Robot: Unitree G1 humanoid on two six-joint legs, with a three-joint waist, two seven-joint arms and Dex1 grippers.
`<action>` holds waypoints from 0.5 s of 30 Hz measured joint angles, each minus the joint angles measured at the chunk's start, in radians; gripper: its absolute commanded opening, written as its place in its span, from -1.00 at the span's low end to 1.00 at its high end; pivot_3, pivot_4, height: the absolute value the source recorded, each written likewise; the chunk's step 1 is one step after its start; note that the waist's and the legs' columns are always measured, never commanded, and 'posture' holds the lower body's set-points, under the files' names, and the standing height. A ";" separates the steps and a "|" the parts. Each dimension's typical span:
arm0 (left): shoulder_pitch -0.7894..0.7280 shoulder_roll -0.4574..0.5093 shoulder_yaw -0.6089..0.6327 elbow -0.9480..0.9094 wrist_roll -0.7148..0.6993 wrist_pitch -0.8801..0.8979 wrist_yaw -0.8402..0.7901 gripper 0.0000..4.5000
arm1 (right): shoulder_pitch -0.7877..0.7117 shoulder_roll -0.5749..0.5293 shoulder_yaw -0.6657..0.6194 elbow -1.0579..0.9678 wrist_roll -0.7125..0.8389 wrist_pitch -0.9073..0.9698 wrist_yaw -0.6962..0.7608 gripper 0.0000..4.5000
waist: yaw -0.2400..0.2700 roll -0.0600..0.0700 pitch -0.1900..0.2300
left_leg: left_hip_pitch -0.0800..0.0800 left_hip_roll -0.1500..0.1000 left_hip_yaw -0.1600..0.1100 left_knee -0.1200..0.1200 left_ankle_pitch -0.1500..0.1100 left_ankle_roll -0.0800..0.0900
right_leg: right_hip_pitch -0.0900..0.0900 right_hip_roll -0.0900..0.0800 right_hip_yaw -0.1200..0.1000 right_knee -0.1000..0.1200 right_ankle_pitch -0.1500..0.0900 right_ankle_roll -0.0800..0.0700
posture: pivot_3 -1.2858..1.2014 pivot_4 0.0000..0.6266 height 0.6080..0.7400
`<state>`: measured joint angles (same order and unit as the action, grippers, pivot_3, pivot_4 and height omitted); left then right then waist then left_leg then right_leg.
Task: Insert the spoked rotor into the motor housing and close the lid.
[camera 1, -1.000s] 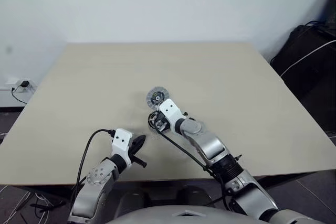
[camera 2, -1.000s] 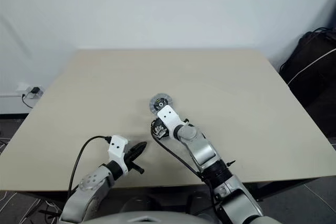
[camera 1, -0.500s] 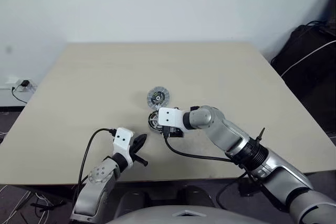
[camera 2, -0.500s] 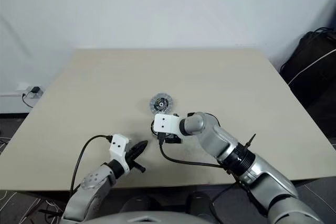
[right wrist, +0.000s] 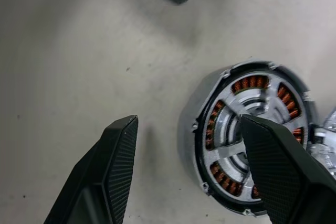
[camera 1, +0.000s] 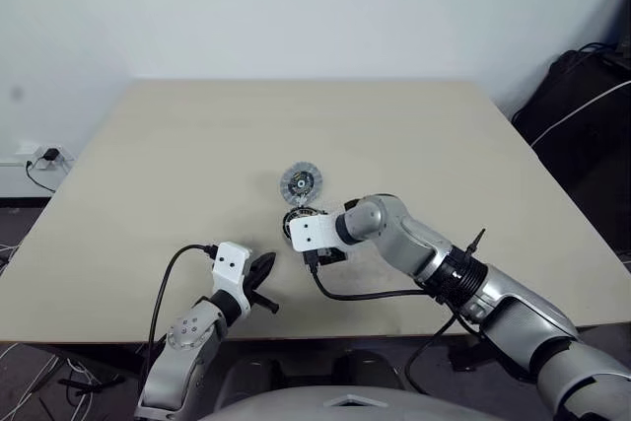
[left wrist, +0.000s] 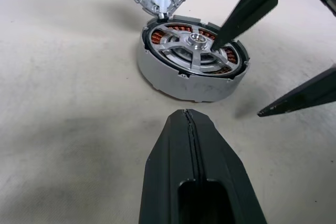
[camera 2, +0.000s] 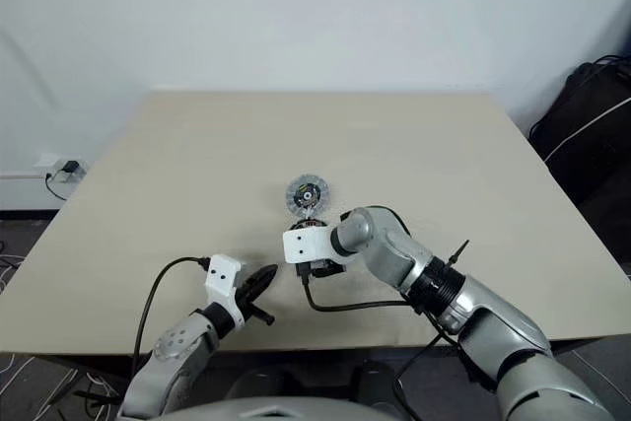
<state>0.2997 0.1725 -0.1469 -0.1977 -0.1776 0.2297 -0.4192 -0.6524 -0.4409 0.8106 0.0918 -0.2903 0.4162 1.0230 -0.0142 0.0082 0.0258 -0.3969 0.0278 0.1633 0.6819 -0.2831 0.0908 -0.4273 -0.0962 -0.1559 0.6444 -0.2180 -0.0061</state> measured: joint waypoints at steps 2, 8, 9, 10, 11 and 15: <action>0.002 -0.004 0.000 0.000 0.000 -0.002 0.004 -1.00 | 0.000 0.007 0.000 0.020 -0.005 -0.008 0.012 0.46 | 0.000 0.000 0.000 | 0.000 0.000 0.000 0.000 0.000 0.000 | 0.000 0.000 0.000 0.000 0.000 0.000 | 0.03 -1.00 1.00; 0.007 -0.010 0.000 0.000 0.000 -0.011 0.006 -1.00 | 0.000 0.028 0.000 0.070 -0.022 -0.031 0.036 0.46 | 0.000 0.000 0.000 | 0.000 0.000 0.000 0.000 0.000 0.000 | 0.000 0.000 0.000 0.000 0.000 0.000 | 0.03 -1.00 1.00; 0.007 -0.011 0.000 0.000 0.000 -0.015 0.006 -1.00 | -0.002 0.031 0.000 0.079 -0.023 -0.037 0.040 0.46 | 0.000 0.000 0.000 | 0.000 0.000 0.000 0.000 0.000 0.000 | 0.000 0.000 0.000 0.000 0.000 0.000 | 0.03 -1.00 1.00; 0.007 -0.011 0.000 0.000 0.000 -0.017 0.006 -1.00 | -0.009 0.036 0.000 0.089 -0.024 -0.041 0.046 0.46 | 0.000 0.000 0.000 | 0.000 0.000 0.000 0.000 0.000 0.000 | 0.000 0.000 0.000 0.000 0.000 0.000 | 0.03 -1.00 1.00; 0.007 -0.012 0.000 0.000 0.000 -0.018 0.006 -1.00 | -0.013 0.041 0.000 0.098 -0.025 -0.046 0.049 0.38 | 0.000 0.000 0.000 | 0.000 0.000 0.000 0.000 0.000 0.000 | 0.000 0.000 0.000 0.000 0.000 0.000 | 0.03 -1.00 1.00; 0.007 -0.013 0.000 0.000 0.000 -0.021 0.007 -1.00 | -0.035 0.049 -0.002 0.137 -0.044 -0.067 0.053 -0.12 | 0.000 0.000 0.000 | 0.000 0.000 0.000 0.000 0.000 -0.001 | 0.000 0.000 0.000 0.000 0.000 0.000 | 0.03 -1.00 1.00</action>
<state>0.3072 0.1594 -0.1468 -0.1976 -0.1776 0.2086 -0.4119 -0.6875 -0.3923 0.8082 0.2287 -0.3341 0.3488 1.0759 -0.0138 0.0086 0.0259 -0.3966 0.0278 0.1633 0.6821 -0.2827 0.0900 -0.4271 -0.0965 -0.1559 0.6448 -0.2179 -0.0061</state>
